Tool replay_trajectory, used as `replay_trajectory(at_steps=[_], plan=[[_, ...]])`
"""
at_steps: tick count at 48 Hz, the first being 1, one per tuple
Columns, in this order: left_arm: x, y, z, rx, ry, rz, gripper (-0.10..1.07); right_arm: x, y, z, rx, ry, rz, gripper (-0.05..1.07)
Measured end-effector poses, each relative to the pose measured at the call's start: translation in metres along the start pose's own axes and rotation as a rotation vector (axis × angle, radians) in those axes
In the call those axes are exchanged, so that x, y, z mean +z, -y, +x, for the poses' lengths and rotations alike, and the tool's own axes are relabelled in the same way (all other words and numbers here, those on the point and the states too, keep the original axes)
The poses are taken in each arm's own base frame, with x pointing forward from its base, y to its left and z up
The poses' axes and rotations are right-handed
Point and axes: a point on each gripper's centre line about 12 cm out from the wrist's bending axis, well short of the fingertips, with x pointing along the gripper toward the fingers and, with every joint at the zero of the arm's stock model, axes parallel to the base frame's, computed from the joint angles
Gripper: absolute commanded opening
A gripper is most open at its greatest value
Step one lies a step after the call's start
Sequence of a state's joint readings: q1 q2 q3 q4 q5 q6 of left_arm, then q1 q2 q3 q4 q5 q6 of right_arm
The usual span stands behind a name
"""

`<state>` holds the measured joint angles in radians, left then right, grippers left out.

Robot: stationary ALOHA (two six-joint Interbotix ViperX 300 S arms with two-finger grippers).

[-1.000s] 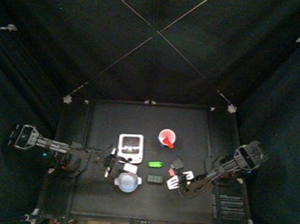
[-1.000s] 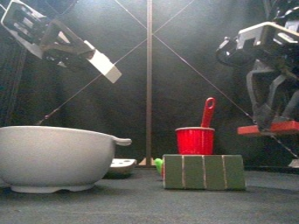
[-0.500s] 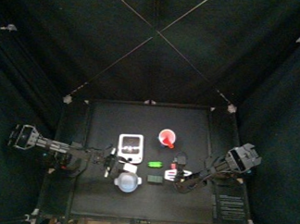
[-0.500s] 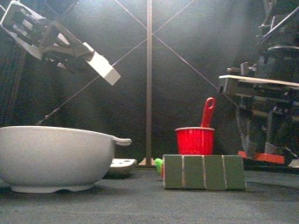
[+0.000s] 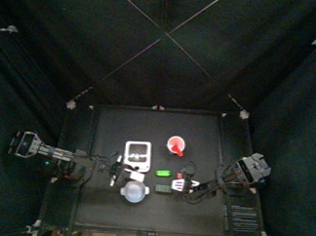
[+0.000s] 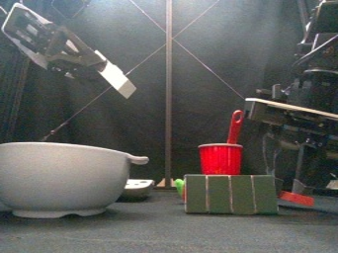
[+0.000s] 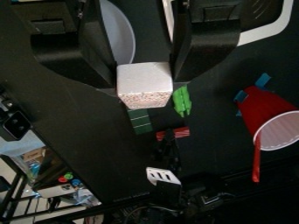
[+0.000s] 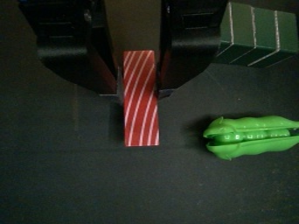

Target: Place salmon to right of peas and roll

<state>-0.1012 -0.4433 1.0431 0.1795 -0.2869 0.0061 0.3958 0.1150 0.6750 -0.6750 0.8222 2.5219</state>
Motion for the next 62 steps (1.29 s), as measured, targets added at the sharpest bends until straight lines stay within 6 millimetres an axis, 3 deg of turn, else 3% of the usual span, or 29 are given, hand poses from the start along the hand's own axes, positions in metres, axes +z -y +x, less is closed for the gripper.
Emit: replay_trajectory(at_steps=[23, 62], plan=[[-0.0006, 0.0001, -0.0001, 0.0, -0.002, 0.0, 0.46, -0.0004, 0.0008, 0.0008, -0.006, 0.0, -0.001, 0.84], [-0.0019, -0.0001, -0.0004, 0.001, -0.005, -0.002, 0.46, 0.0004, -0.0004, 0.0013, 0.004, 0.009, -0.035, 0.86]])
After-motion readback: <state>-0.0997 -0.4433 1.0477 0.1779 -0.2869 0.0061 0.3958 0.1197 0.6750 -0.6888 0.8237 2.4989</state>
